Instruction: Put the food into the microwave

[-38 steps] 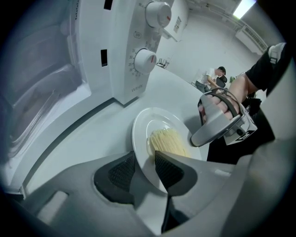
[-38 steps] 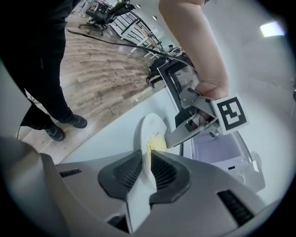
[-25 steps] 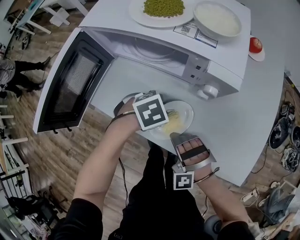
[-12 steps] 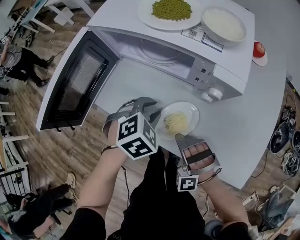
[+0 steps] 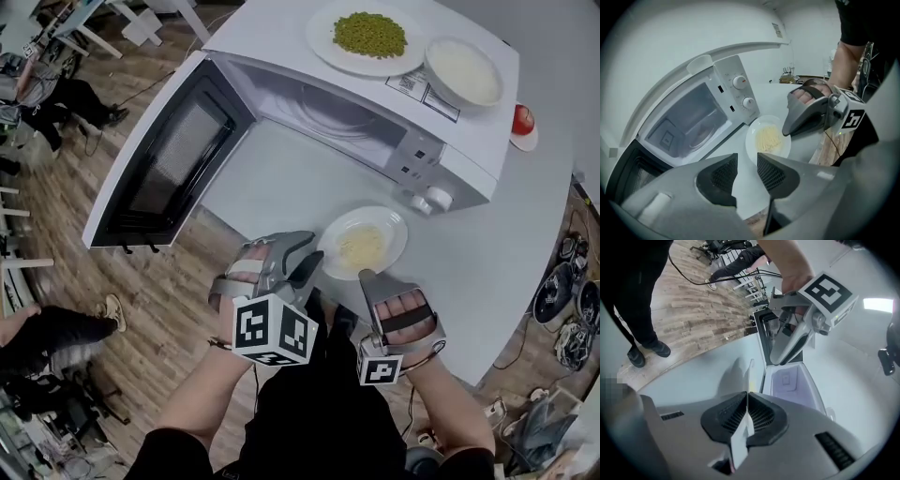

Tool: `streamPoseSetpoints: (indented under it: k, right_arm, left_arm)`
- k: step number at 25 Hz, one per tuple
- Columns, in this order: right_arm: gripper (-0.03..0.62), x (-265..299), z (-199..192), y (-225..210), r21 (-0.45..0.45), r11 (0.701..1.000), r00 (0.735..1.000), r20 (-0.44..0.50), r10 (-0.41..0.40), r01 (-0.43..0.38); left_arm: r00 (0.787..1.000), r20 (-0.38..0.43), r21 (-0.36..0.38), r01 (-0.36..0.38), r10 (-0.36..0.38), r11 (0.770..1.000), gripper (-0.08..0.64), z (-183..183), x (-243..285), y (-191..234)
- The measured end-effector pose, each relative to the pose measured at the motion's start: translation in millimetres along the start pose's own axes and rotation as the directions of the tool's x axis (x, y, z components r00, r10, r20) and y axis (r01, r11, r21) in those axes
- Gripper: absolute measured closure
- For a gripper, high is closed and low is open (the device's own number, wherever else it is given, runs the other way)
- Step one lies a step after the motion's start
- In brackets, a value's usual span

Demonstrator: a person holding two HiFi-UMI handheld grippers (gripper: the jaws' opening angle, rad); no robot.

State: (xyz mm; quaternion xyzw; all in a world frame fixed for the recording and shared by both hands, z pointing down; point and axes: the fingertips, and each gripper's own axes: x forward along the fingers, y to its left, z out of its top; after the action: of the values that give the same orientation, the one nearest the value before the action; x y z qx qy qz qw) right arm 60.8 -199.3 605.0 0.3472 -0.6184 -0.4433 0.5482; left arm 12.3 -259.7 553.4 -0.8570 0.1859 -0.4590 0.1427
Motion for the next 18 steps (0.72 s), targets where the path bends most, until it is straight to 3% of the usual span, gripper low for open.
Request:
streamPoseSetpoints:
  k: [9, 18]
  right_arm:
    - [0.569, 10.9, 7.3, -48.8, 0.011, 0.998, 0.998, 0.011, -0.06, 0.059]
    - [0.568, 41.1, 18.8, -110.5, 0.018, 0.992, 0.992, -0.005, -0.126, 0.126]
  left_arm:
    - [0.99, 0.042, -0.036, -0.136, 0.137, 0.99, 0.425, -0.3, -56.4, 28.1]
    - [0.983, 0.078, -0.05, -0.163, 0.166, 0.985, 0.425, -9.1, -90.9, 51.3]
